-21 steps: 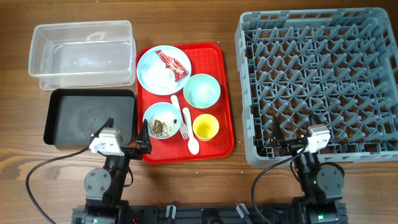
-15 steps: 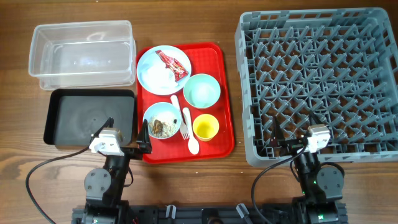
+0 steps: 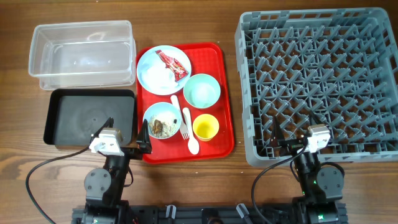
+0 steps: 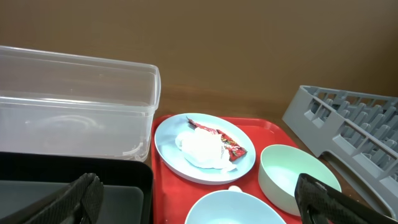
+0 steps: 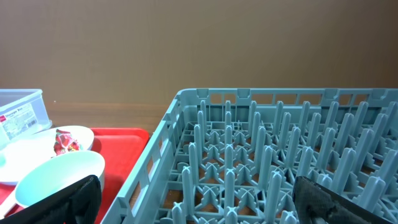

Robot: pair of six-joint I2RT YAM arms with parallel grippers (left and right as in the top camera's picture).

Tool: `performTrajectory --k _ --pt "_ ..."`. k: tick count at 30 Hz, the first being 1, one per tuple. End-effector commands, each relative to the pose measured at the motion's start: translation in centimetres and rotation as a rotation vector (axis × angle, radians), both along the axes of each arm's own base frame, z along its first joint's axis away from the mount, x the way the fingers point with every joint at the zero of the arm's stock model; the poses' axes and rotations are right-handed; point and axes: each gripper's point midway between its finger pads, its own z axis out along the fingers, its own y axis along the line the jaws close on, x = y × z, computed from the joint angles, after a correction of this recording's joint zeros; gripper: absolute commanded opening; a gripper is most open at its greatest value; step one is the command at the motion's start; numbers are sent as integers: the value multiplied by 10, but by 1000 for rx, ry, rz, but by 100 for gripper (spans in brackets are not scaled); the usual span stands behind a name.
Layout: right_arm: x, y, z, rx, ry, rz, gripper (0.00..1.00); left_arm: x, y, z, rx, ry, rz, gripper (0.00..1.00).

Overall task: Sort waste into correct bins and load items into the dishwasher rack
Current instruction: 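Reach the left gripper to the plate and grasp the white tissue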

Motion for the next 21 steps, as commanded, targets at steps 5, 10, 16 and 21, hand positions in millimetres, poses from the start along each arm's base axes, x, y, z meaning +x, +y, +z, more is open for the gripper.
performTrajectory --k 5,10,16,21 --pt "0 -2 3 -12 -14 -6 100 0 1 -1 19 -3 0 100" --pt "0 -2 3 -9 -14 -6 100 0 1 -1 19 -4 0 100" --pt "-1 -6 15 36 -3 -33 100 0 1 -1 -29 6 4 100" --pt "3 -9 28 29 89 -53 100 4 0 6 -138 79 17 100"
